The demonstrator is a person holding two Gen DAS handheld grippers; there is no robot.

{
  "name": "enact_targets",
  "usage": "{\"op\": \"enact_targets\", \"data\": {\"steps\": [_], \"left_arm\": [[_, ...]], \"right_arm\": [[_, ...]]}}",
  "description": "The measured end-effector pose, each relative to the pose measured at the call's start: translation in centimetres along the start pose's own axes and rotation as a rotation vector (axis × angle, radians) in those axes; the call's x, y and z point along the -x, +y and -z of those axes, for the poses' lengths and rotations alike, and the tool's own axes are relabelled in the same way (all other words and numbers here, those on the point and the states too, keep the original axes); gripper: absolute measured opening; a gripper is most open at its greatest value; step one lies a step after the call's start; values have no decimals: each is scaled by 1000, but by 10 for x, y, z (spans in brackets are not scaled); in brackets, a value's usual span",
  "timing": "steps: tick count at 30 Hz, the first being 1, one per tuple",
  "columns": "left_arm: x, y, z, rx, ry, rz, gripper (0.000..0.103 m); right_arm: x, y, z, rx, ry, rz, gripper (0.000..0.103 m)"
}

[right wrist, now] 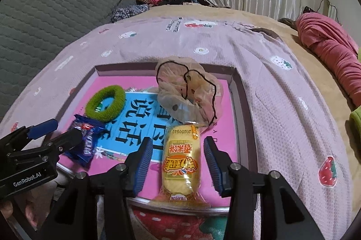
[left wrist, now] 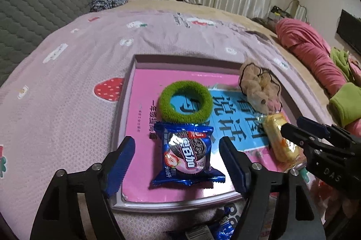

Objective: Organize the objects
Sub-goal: 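Open both tools and withdraw them from the tray toward the remaining snacks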

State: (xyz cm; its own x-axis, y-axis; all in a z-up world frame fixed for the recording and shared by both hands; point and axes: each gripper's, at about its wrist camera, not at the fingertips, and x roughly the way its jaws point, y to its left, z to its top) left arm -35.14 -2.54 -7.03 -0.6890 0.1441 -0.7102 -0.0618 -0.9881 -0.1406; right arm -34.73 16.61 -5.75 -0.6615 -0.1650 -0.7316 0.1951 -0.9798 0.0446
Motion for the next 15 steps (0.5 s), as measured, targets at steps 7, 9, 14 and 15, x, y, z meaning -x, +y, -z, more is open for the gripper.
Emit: {"op": "enact_targets", "data": {"steps": [7,9,14,15], "left_arm": [[25,0,-7,-5,-53,-16,86],[35,-2,-7,-7,-71,-18,87],[64,-5,-3,6,-102,-18,87],[72,-7,0,3,-105,-24,87]], "right_arm": [[38,0,-8,-12,-105,-11,70],[53,0,-9,-15,-137,-14,74],[103,-2,-9,-17,-240,-5,89],[112,-2,-8,-19,-250,0,90]]}}
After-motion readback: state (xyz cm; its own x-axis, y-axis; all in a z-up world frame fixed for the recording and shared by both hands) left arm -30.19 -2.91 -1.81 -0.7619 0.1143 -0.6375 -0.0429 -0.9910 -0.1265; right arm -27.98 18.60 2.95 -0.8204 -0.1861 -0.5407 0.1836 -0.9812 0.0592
